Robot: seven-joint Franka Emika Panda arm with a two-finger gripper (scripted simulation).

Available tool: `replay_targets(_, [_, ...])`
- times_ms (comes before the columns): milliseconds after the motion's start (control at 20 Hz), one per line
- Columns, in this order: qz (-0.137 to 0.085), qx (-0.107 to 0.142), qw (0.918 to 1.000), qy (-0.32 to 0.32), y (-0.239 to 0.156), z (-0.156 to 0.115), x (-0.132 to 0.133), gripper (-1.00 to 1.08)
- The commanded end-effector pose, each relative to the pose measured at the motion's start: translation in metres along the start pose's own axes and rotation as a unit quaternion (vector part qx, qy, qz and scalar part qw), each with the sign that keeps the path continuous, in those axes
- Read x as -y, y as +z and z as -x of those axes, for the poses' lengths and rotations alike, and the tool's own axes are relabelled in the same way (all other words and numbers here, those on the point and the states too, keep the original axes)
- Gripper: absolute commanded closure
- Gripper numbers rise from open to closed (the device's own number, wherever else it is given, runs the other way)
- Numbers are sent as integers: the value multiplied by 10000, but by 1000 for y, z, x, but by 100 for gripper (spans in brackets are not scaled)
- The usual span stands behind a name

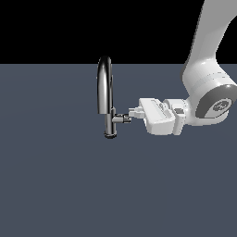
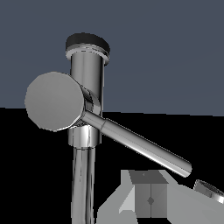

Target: Turn on the faucet by rotating a designated handle.

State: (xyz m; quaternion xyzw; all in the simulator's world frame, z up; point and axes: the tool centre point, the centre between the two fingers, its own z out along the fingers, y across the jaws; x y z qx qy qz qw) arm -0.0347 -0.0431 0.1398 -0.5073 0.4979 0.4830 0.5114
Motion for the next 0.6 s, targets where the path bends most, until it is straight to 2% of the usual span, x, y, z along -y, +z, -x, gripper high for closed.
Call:
replay_targets(0, [11, 8, 10000, 26, 1, -11, -4, 108])
replay_targets(550, [66, 51, 9999, 118, 7, -70, -22, 108])
